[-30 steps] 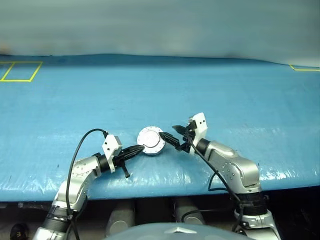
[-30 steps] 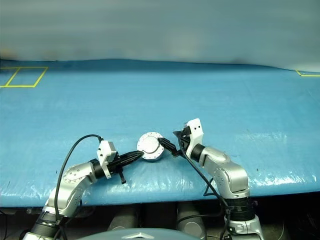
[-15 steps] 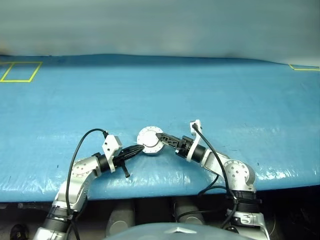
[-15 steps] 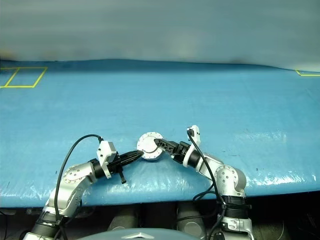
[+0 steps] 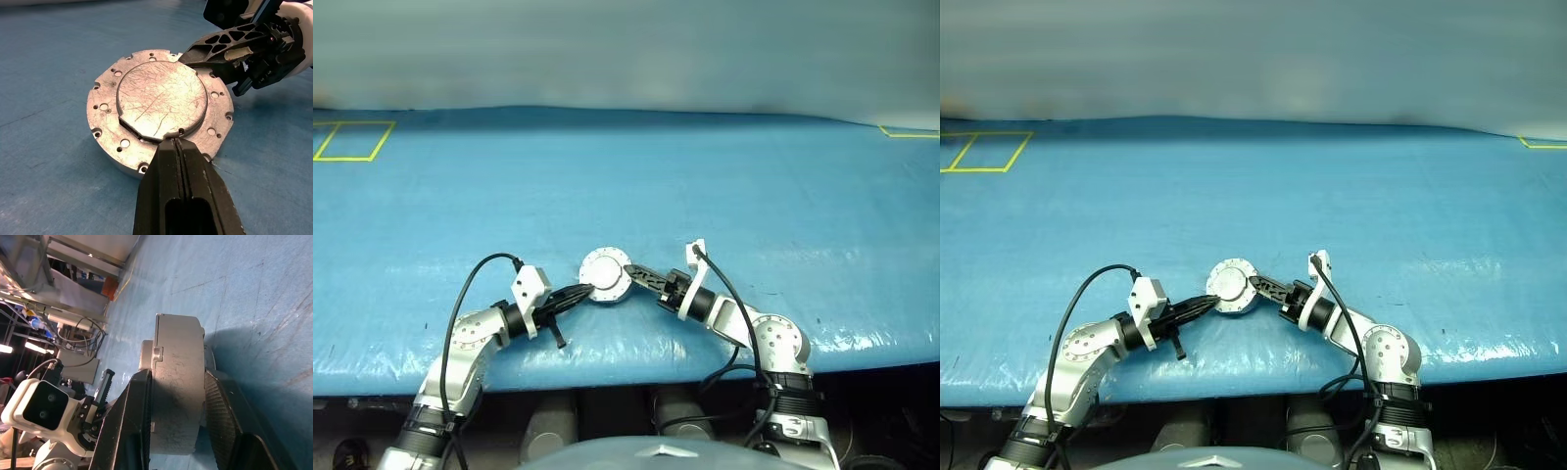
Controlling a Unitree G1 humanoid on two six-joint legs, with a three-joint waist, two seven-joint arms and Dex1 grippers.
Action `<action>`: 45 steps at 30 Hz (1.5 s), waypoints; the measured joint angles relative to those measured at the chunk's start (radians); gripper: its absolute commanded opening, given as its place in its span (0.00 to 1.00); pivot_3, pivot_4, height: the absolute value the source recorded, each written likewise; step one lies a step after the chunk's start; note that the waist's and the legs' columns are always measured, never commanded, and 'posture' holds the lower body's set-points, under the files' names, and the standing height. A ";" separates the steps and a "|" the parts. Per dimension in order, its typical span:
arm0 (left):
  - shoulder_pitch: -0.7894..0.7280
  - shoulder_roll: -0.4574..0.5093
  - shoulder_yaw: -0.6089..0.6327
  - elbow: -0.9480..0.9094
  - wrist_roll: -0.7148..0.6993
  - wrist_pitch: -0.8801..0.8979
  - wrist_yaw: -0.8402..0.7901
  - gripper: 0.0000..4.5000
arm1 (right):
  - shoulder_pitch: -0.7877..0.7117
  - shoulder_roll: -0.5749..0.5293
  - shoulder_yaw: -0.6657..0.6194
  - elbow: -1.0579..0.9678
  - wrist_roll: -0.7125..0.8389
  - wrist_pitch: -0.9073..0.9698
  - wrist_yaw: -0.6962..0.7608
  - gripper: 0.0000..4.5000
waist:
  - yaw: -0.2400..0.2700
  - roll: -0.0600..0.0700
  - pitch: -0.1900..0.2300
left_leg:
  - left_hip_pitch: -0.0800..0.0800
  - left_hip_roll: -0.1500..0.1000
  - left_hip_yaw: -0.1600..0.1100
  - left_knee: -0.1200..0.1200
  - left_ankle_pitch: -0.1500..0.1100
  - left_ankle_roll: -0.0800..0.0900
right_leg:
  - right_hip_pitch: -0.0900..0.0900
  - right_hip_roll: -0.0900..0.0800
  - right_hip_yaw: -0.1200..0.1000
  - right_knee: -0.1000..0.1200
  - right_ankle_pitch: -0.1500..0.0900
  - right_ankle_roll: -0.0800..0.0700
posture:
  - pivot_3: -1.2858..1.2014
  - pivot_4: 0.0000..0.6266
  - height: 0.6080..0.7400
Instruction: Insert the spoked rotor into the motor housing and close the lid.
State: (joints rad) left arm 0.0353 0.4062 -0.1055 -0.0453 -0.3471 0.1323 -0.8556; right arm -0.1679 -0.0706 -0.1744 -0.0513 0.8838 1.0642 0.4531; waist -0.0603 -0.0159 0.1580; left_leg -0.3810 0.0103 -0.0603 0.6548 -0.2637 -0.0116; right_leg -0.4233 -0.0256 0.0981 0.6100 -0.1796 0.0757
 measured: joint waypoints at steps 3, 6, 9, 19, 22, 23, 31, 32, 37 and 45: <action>-0.001 -0.066 0.040 -0.004 -0.091 0.112 0.055 0.00 | -0.004 0.003 -0.001 0.000 0.000 -0.014 -0.017 0.26 | -0.002 0.000 0.000 | 0.000 0.000 0.000 0.001 0.000 0.000 | 0.000 0.000 0.000 0.000 0.000 0.000 | 0.52 0.24 1.00; -0.003 -0.107 0.093 -0.015 -0.187 0.211 0.102 0.00 | -0.007 0.025 -0.024 0.002 0.017 -0.014 -0.042 0.26 | -0.007 0.000 0.001 | 0.000 0.001 0.000 0.001 0.000 0.000 | -0.001 0.001 0.000 0.001 0.000 0.000 | 0.52 0.24 1.00; -0.011 -0.147 0.171 -0.043 -0.269 0.229 0.134 0.09 | -0.008 0.057 -0.065 0.017 0.058 -0.006 -0.077 0.26 | -0.008 0.001 0.001 | -0.004 0.001 -0.001 0.000 0.000 0.000 | -0.004 0.001 0.000 0.001 0.000 0.000 | 0.52 0.24 1.00; 0.017 -0.280 0.305 -0.055 -0.493 0.288 0.200 0.81 | -0.064 0.138 -0.191 0.025 0.233 -0.015 -0.196 0.26 | -0.009 0.001 0.002 | -0.008 0.000 -0.001 0.001 0.000 0.000 | -0.006 0.001 0.000 0.000 0.000 0.001 | 0.52 0.24 1.00; 0.023 -0.319 0.321 -0.065 -0.589 0.341 0.215 1.00 | -0.093 0.157 -0.213 0.016 0.312 -0.031 -0.224 0.26 | -0.010 0.002 0.003 | -0.009 0.000 -0.002 0.001 0.000 0.000 | -0.007 0.001 0.000 0.000 0.001 0.001 | 0.52 0.24 1.00; 0.023 -0.331 0.326 -0.069 -0.620 0.358 0.223 1.00 | -0.099 0.157 -0.213 0.005 0.333 -0.031 -0.231 0.26 | -0.011 0.002 0.003 | -0.009 0.000 -0.002 0.001 0.000 0.000 | -0.007 0.001 0.000 0.000 0.001 0.001 | 0.52 0.24 1.00; 0.017 -0.356 0.340 -0.080 -0.883 0.535 0.247 1.00 | -0.101 0.134 -0.157 -0.043 0.415 -0.017 -0.241 0.26 | -0.013 0.002 0.003 | -0.009 0.000 -0.003 0.002 0.000 0.000 | -0.007 0.002 -0.001 0.000 0.000 0.001 | 0.52 0.24 1.00; 0.012 -0.358 0.338 -0.080 -0.901 0.547 0.248 1.00 | -0.094 0.134 -0.143 -0.047 0.419 -0.014 -0.242 0.26 | -0.014 0.002 0.003 | -0.009 0.000 -0.003 0.002 0.000 0.000 | -0.007 0.002 -0.001 0.000 0.000 0.001 | 0.52 0.24 1.00; -0.010 -0.365 0.324 -0.080 -0.928 0.575 0.252 1.00 | -0.076 0.128 -0.077 -0.051 0.420 -0.008 -0.245 0.26 | -0.014 0.002 0.003 | -0.010 0.000 -0.003 0.003 0.000 0.000 | -0.007 0.002 -0.001 0.000 0.001 0.001 | 0.52 0.24 1.00; -0.027 -0.384 0.289 -0.080 -0.881 0.556 0.244 1.00 | -0.047 0.104 -0.001 -0.077 0.420 -0.007 -0.232 0.26 | -0.011 0.002 0.003 | -0.011 -0.001 -0.003 0.003 0.000 0.000 | -0.007 0.002 -0.001 -0.001 0.001 0.001 | 0.52 0.24 1.00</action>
State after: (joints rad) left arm 0.0078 0.0227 0.1833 -0.1252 -1.2277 0.6884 -0.6115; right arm -0.2147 0.0331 -0.1752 -0.1287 1.3035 1.0569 0.2207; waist -0.0715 -0.0142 0.1610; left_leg -0.3915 0.0097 -0.0637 0.6579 -0.2637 -0.0115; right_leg -0.4304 -0.0239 0.0975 0.6094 -0.1790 0.0763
